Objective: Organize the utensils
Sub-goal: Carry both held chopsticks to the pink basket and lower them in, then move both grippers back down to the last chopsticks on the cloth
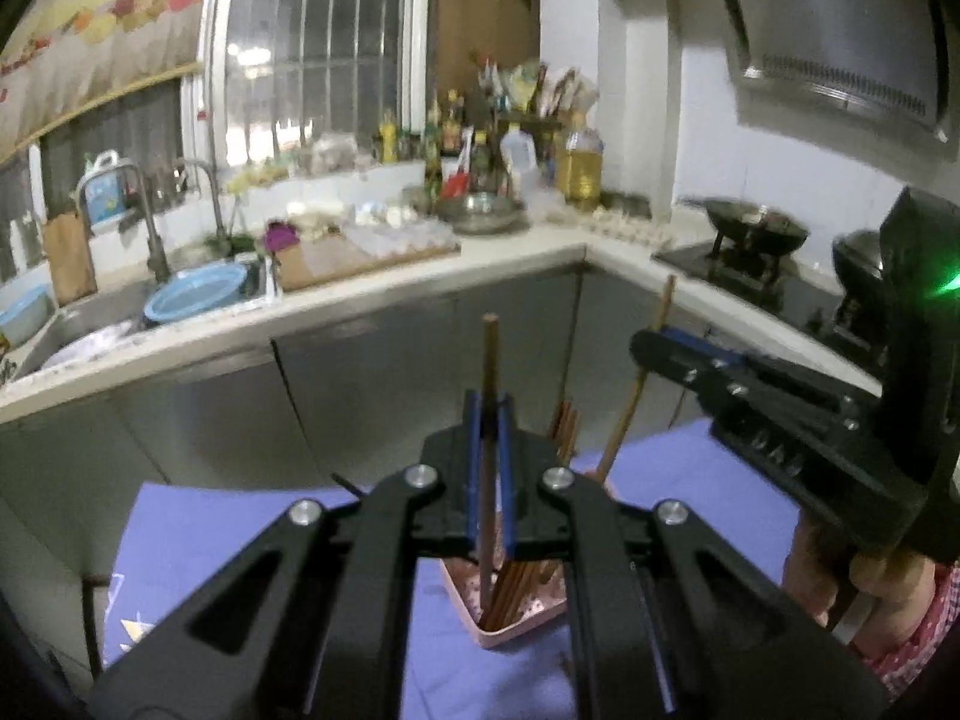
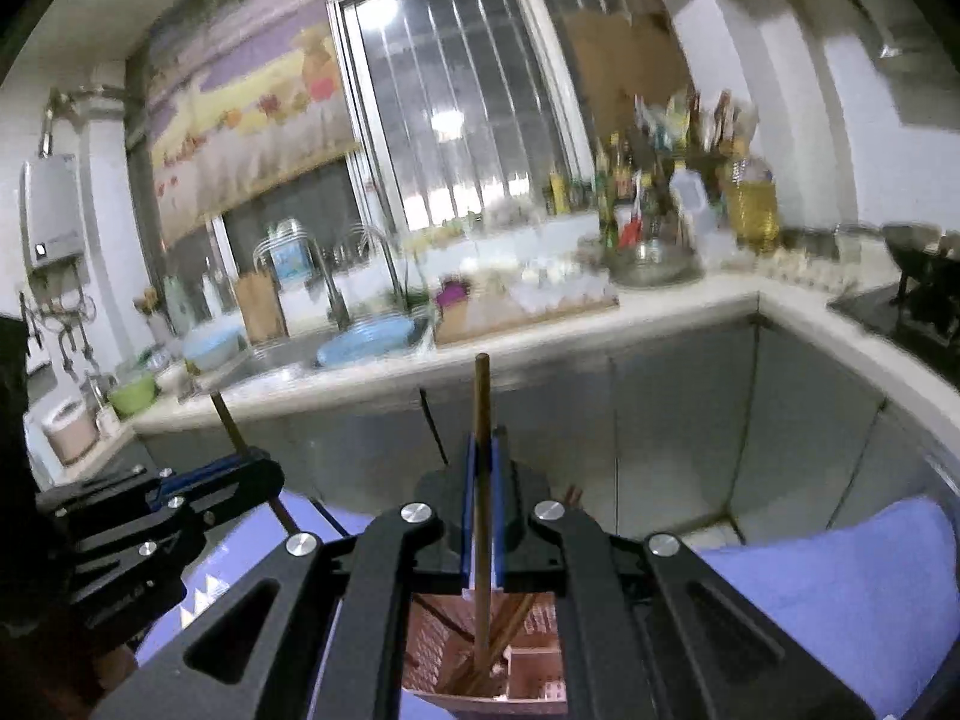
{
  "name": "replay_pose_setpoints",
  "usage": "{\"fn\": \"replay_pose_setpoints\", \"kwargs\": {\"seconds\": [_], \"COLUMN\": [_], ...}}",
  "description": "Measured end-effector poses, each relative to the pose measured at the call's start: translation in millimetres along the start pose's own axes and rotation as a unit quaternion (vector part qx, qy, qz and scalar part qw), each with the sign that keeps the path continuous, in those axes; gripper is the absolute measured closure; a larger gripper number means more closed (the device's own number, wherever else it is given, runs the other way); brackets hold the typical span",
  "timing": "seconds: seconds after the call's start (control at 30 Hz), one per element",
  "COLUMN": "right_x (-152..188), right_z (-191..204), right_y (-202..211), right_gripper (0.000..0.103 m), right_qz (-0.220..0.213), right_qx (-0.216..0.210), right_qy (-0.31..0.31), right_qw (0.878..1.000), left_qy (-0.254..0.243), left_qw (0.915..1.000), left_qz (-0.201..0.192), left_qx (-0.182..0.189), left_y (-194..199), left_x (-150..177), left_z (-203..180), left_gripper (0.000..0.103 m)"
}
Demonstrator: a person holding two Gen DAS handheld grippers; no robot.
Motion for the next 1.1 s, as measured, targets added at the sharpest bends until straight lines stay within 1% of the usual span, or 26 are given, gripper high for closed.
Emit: {"fn": "replay_pose_setpoints", "kwargs": {"seconds": [0.1, 0.13, 0.17, 0.2, 0.23, 0.27, 0.33, 0.37, 0.4, 0.43, 0.5, 0.53, 0.57, 0.63, 0.73, 0.8, 0.83, 0.87, 0.9, 0.93, 0.97, 1.03, 1.1], "right_x": [24.4, 35.4, 41.2, 46.7, 49.8, 50.0, 45.7, 41.9, 39.3, 36.8, 32.9, 32.8, 35.0, 42.1, 61.4, 90.0, 108.9, 121.2, 150.3, 173.9, 196.5, 245.0, 274.7], "right_z": [-4.8, -8.6, -11.0, -15.0, -20.9, -21.0, -19.5, -16.3, -13.8, -11.8, -8.1, -8.0, -7.8, -8.1, -12.1, -17.6, -20.8, -21.3, -24.3, -26.4, -26.0, -27.6, -25.6], "right_y": [-34.8, -49.0, -55.7, -62.6, -65.4, -62.5, -50.6, -39.1, -30.9, -23.5, -0.6, 7.2, 18.0, 36.7, 58.8, 72.8, 76.4, 75.4, 74.0, 69.5, 66.5, 60.6, 59.6], "right_gripper": [0.098, 0.098, 0.097, 0.096, 0.096, 0.096, 0.095, 0.094, 0.093, 0.09, 0.085, 0.078, 0.068, 0.055, 0.055, 0.055, 0.055, 0.058, 0.063, 0.073, 0.08, 0.087, 0.089], "right_qz": [0.061, 0.086, 0.101, 0.118, 0.126, 0.123, 0.11, 0.095, 0.084, 0.076, 0.053, 0.046, 0.037, 0.021, 0.012, 0.024, 0.039, 0.053, 0.086, 0.117, 0.146, 0.207, 0.237], "right_qx": [0.004, 0.007, 0.01, 0.012, 0.01, 0.008, 0.0, -0.001, 0.0, 0.0, -0.009, -0.011, -0.014, -0.018, -0.015, -0.013, -0.006, 0.0, 0.012, 0.023, 0.032, 0.044, 0.05], "right_qy": [-0.005, -0.014, -0.023, -0.038, -0.059, -0.069, -0.074, -0.067, -0.061, -0.057, -0.056, -0.058, -0.06, -0.062, -0.058, -0.056, -0.05, -0.044, -0.028, -0.015, -0.004, 0.018, 0.037], "right_qw": [0.998, 0.996, 0.995, 0.992, 0.99, 0.99, 0.991, 0.993, 0.995, 0.995, 0.997, 0.997, 0.997, 0.998, 0.998, 0.998, 0.998, 0.998, 0.996, 0.993, 0.989, 0.977, 0.97], "left_qy": [0.002, 0.0, -0.001, 0.001, 0.004, 0.014, 0.031, 0.044, 0.055, 0.067, 0.089, 0.097, 0.103, 0.109, 0.117, 0.115, 0.113, 0.108, 0.104, 0.101, 0.095, 0.087, 0.082], "left_qw": [0.9991, 0.9975, 0.9958, 0.9933, 0.991, 0.9902, 0.9914, 0.9923, 0.9928, 0.9932, 0.9934, 0.9933, 0.9932, 0.9931, 0.9926, 0.9923, 0.9922, 0.9914, 0.9901, 0.9888, 0.9863, 0.9816, 0.9783], "left_qz": [0.04, 0.069, 0.091, 0.116, 0.134, 0.138, 0.126, 0.115, 0.104, 0.092, 0.061, 0.049, 0.034, 0.022, 0.024, 0.044, 0.054, 0.073, 0.093, 0.107, 0.13, 0.162, 0.179], "left_qx": [0.014, 0.018, 0.012, 0.0, -0.009, -0.012, -0.016, -0.019, -0.021, -0.025, -0.037, -0.041, -0.041, -0.036, -0.02, -0.008, -0.002, 0.008, 0.016, 0.024, 0.036, 0.052, 0.065], "left_y": [-31.3, -49.6, -61.7, -73.2, -81.2, -84.1, -77.2, -68.3, -60.1, -51.3, -28.2, -18.7, -5.6, 9.9, 26.4, 27.7, 28.9, 25.2, 20.5, 16.8, 10.4, 1.9, -3.1], "left_x": [15.8, 24.0, 30.9, 39.1, 46.0, 51.8, 55.3, 55.2, 53.6, 51.9, 49.9, 51.0, 54.4, 64.4, 96.8, 130.2, 143.9, 164.8, 182.7, 195.6, 213.8, 241.5, 255.8], "left_z": [-4.2, -7.0, -8.0, -8.0, -7.1, -3.4, 5.5, 13.0, 18.9, 24.3, 35.2, 37.7, 39.5, 38.8, 30.4, 19.8, 14.3, 6.3, -1.2, -7.3, -16.9, -33.0, -44.4], "left_gripper": [0.098, 0.097, 0.096, 0.085, 0.078, 0.078, 0.078, 0.078, 0.075, 0.068, 0.062, 0.062, 0.062, 0.062, 0.062, 0.062, 0.062, 0.062, 0.062, 0.062, 0.062, 0.062, 0.062]}}
Point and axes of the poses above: each gripper's, at about its wrist camera, not at the fingertips, and y roughly against the way its jaws point, z to its left, x to its underside, the point moved 3 cm from there along -y, roughly the way its jaws point, and after that the axes turned 10 degrees about -y, right-handed, at the moved point
